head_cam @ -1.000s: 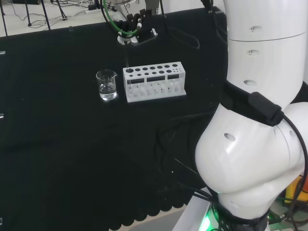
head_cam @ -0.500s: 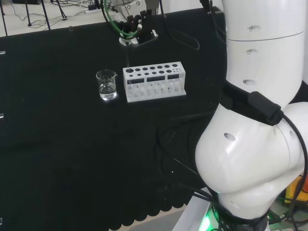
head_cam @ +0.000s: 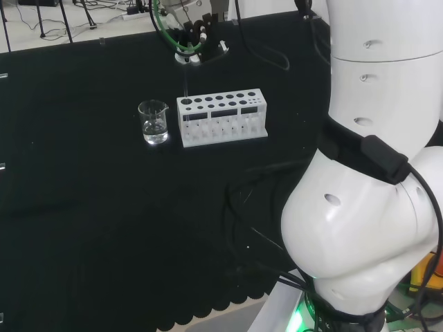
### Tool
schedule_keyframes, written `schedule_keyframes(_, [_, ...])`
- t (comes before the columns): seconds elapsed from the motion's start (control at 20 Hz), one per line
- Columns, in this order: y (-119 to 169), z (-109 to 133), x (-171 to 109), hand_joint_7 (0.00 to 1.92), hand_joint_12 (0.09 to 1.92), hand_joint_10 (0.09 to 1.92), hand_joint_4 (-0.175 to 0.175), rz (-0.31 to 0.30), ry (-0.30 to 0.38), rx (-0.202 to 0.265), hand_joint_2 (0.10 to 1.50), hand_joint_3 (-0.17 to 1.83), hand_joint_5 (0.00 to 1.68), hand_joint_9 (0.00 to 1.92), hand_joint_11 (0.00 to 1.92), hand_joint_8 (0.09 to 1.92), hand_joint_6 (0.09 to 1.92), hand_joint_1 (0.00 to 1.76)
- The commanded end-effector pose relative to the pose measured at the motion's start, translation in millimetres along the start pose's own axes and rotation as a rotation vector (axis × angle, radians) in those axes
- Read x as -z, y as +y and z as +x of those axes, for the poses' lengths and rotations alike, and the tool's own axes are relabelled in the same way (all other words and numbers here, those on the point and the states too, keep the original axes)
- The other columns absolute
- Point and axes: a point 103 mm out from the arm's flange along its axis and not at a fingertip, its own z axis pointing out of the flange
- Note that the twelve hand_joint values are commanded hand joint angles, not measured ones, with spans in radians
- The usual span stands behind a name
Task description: Take the glass rod from the white test tube rack.
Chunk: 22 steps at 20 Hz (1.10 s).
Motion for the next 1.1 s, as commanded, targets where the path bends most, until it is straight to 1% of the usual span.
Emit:
schedule_keyframes(0.05, [-9.1,-10.7,25.7,1.13,0.74,1.00,-0.175,-0.015,0.144,0.005,1.10,-0.12,1.22,1.50,1.57,1.09,0.29,1.31])
schedule_keyframes(0.35, [-22.8,-18.0,43.9,1.14,0.70,0.94,-0.175,-0.029,0.157,0.010,1.08,-0.08,1.23,1.53,1.58,1.06,0.27,1.31])
schedule_keyframes(0.6, [-36.4,-22.7,66.9,1.15,0.68,0.91,-0.175,-0.031,0.154,0.008,1.08,-0.08,1.25,1.54,1.59,1.05,0.24,1.31])
schedule_keyframes(0.9, [-55.0,-21.4,100.9,1.16,0.67,0.91,-0.175,-0.066,0.149,0.013,1.07,-0.08,1.25,1.54,1.59,1.04,0.23,1.31])
schedule_keyframes(1.1, [-62.8,-20.4,116.1,1.16,0.67,0.91,-0.175,-0.101,0.158,0.016,1.07,-0.08,1.26,1.55,1.60,1.03,0.23,1.31])
